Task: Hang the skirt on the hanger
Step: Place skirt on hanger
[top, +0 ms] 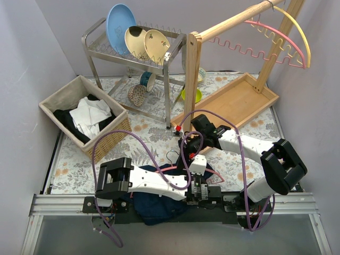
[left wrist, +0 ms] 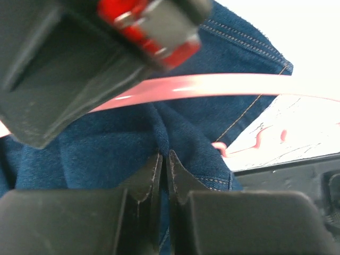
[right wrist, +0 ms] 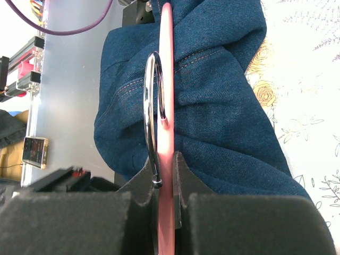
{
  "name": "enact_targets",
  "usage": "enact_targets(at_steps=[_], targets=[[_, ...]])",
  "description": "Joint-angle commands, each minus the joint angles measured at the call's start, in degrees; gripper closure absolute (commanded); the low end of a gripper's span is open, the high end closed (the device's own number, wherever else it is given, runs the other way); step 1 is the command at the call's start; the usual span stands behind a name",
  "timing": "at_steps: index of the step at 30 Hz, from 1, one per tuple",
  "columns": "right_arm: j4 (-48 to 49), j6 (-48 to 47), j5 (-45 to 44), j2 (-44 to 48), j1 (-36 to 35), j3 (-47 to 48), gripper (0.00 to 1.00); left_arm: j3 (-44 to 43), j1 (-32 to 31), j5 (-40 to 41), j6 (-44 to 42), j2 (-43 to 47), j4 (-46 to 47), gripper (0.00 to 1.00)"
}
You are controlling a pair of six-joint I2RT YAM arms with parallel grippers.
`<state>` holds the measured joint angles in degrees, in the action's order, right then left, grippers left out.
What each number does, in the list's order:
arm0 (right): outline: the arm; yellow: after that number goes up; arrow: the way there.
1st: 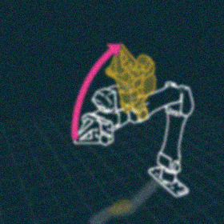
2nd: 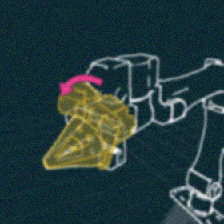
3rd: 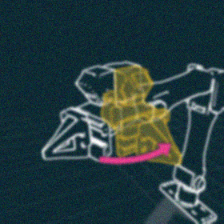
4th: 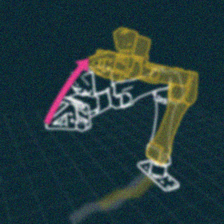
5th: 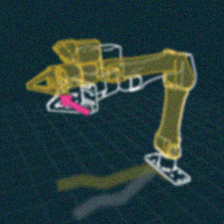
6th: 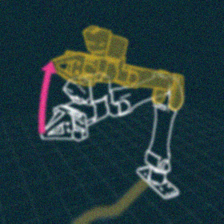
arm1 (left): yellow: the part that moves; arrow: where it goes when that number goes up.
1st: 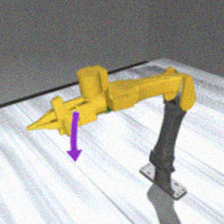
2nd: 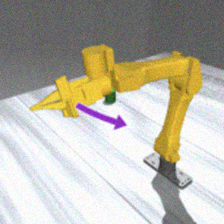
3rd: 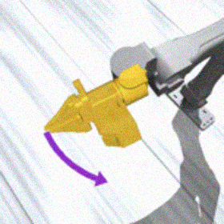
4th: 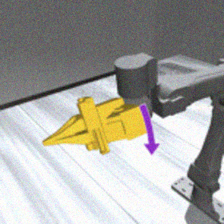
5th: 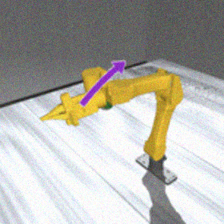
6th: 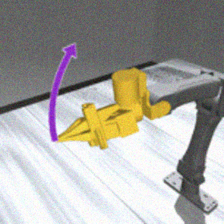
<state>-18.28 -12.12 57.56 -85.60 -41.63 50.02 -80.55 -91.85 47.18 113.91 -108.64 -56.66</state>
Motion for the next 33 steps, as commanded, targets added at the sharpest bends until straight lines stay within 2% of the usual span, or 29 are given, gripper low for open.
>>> enact_targets(at_steps=[1, 8, 9, 11, 13, 15, 19, 21, 26, 31, 33], targets=[[-0.53, -0.10, -0.52, 0.70, 0.23, -0.19, 0.99, 2.94, 0.10, 2.13, 18.99, 7.03, 2.86, 1.00], [-0.96, -0.62, -1.49, 0.96, 0.23, -0.27, 0.99, 8.55, 0.10, 0.29, 2.66, 25.12, 12.35, 1.00], [-1.05, -0.71, -1.49, 0.96, 0.23, -0.36, 0.99, 10.14, 0.18, -0.15, -0.32, 31.50, 13.67, 1.00], [-0.96, -0.71, -1.31, 1.05, 0.23, -0.45, 0.99, 13.65, 0.71, -1.82, -6.22, 38.20, 21.83, 1.00], [-1.05, -0.71, -0.96, 0.96, 0.23, -0.45, 0.99, 18.49, 3.07, -6.38, -11.30, 46.65, 28.15, 1.00], [-0.88, -0.62, -0.96, 0.96, 0.14, -0.54, 0.99, 20.43, 4.66, -9.98, -12.30, 51.40, 28.98, 1.00], [-0.88, -0.71, -0.87, 0.79, 0.14, -0.36, 0.99, 19.30, 5.46, -12.80, -14.58, 52.74, 27.48, 1.00], [-0.70, -0.71, -0.96, 0.88, 0.14, -0.19, 0.99, 19.03, 5.37, -15.35, -16.78, 52.48, 30.71, 1.00], [-1.05, -1.15, -0.52, 1.93, 0.23, 0.08, 0.99, 11.49, 5.55, -24.93, -23.89, 48.53, 31.36, 1.00], [-2.54, -3.43, 1.94, 4.91, 0.14, 0.78, 0.99, 8.75, 6.68, -28.45, -25.05, 46.33, 30.56, 1.00], [-3.25, -4.22, 2.64, 6.14, 0.23, 0.96, 0.99, 9.62, 7.30, -33.88, -25.31, 43.52, 32.04, 1.00]])
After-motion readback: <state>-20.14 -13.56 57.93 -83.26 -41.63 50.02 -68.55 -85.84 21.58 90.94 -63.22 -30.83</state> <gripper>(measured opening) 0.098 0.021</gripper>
